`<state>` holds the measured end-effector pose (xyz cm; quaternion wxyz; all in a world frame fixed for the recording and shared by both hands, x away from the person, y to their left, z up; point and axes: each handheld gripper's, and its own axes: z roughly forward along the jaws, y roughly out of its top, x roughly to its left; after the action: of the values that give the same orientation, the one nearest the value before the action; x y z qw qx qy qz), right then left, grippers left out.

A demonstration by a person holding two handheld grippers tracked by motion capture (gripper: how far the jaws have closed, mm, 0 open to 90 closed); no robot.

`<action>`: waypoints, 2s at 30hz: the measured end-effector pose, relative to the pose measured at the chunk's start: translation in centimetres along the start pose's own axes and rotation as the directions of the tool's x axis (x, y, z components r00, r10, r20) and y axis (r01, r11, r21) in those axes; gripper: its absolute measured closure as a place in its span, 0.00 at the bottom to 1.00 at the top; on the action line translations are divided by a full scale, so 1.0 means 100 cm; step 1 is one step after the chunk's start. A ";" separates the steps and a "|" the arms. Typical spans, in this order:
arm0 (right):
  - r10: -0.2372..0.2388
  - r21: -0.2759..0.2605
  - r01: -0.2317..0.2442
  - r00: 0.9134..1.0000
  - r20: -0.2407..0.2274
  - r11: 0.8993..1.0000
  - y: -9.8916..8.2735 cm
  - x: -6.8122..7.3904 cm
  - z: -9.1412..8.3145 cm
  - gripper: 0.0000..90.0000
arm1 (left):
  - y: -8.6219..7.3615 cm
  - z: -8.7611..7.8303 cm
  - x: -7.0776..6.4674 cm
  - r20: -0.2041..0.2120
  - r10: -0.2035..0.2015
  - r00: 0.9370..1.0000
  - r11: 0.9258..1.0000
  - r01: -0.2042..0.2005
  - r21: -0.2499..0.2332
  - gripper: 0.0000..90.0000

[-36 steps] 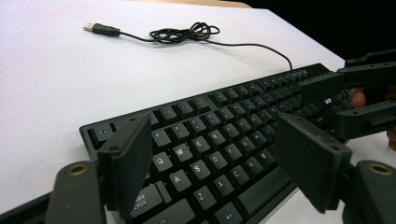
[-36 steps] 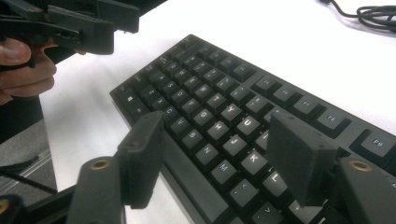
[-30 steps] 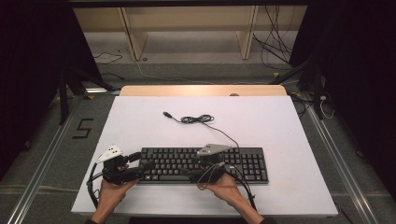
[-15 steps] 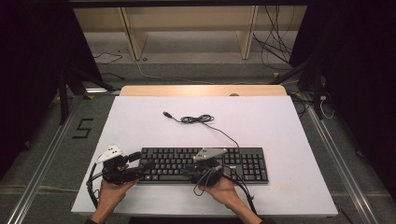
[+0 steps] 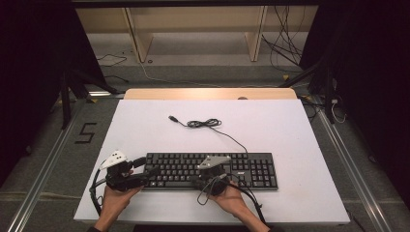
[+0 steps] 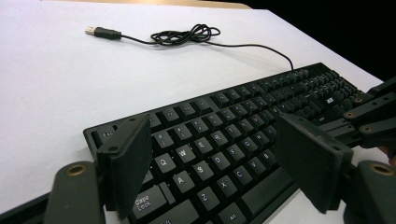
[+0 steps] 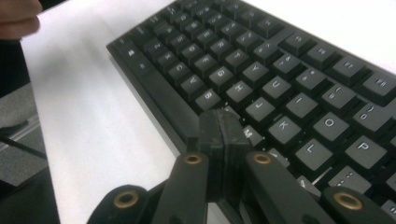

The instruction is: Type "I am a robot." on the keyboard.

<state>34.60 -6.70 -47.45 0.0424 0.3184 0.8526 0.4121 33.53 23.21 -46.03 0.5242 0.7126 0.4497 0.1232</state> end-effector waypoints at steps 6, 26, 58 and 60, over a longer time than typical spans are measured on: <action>-0.007 0.023 0.007 1.000 0.009 1.000 -0.002 0.001 0.005 1.00 | 0.000 0.000 0.000 -0.001 0.001 1.000 1.000 -0.001 0.000 0.30; 0.026 -0.020 -0.026 1.000 -0.015 0.999 -0.001 -0.004 0.001 0.85 | -0.001 0.002 0.002 -0.010 0.003 1.000 1.000 -0.002 0.012 0.31; 0.072 -0.144 -0.072 0.997 -0.003 0.987 0.008 -0.015 -0.036 0.39 | -0.007 0.026 0.004 -0.067 0.080 0.995 0.976 -0.065 0.209 0.99; 0.073 -0.151 -0.073 0.997 -0.002 0.986 0.008 -0.015 -0.036 0.39 | -0.008 0.027 0.004 -0.070 0.078 0.994 0.975 -0.062 0.211 0.99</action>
<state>35.00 -9.67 -44.78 0.0529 0.3460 0.8068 0.4759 35.13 21.82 -47.94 0.4239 0.7738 0.4547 0.1214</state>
